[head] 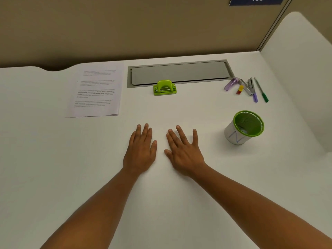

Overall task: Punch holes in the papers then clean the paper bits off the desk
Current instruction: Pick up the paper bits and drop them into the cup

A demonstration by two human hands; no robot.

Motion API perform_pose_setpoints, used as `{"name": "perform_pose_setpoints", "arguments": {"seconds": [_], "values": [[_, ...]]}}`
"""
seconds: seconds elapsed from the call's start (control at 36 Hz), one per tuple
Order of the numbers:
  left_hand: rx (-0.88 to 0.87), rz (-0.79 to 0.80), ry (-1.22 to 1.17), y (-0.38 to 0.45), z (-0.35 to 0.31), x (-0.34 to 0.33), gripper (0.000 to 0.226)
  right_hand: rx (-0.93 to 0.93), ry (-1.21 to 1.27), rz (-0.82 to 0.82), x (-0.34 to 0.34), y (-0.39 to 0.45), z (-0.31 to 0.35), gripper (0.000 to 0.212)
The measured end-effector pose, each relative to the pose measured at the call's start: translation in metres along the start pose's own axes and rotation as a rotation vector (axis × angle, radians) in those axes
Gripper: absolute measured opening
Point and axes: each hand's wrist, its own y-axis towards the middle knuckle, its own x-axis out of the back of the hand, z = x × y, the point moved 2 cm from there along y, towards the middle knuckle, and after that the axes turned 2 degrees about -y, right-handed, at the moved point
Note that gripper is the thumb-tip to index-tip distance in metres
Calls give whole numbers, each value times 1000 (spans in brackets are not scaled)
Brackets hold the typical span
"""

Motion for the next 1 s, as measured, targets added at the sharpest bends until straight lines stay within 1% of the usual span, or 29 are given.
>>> {"name": "perform_pose_setpoints", "arguments": {"seconds": [0.14,0.25,0.39,0.56,0.72,0.83,0.89,0.92,1.0], "values": [[-5,-16,-14,0,-1,1,62,-126,102,-68,5,-9,-19,71],[-7,-24,-22,0,-2,2,61,-170,124,-31,4,-7,-30,77],[-8,-36,-20,0,-3,3,62,-79,155,-3,0,-5,-19,77],[-14,-61,-28,0,-1,1,59,-32,179,-42,14,20,-14,75],[-20,-55,-23,0,1,0,60,128,109,-3,15,46,0,72],[-11,-62,-15,0,1,-1,58,150,53,16,14,28,-8,66],[-11,-67,-25,0,0,0,57,141,75,-32,16,17,-17,60],[-12,-69,-29,-1,0,0,57,114,107,-90,18,13,-23,55],[-11,-66,-34,0,-1,0,58,-53,258,-334,23,8,-41,35]]}}
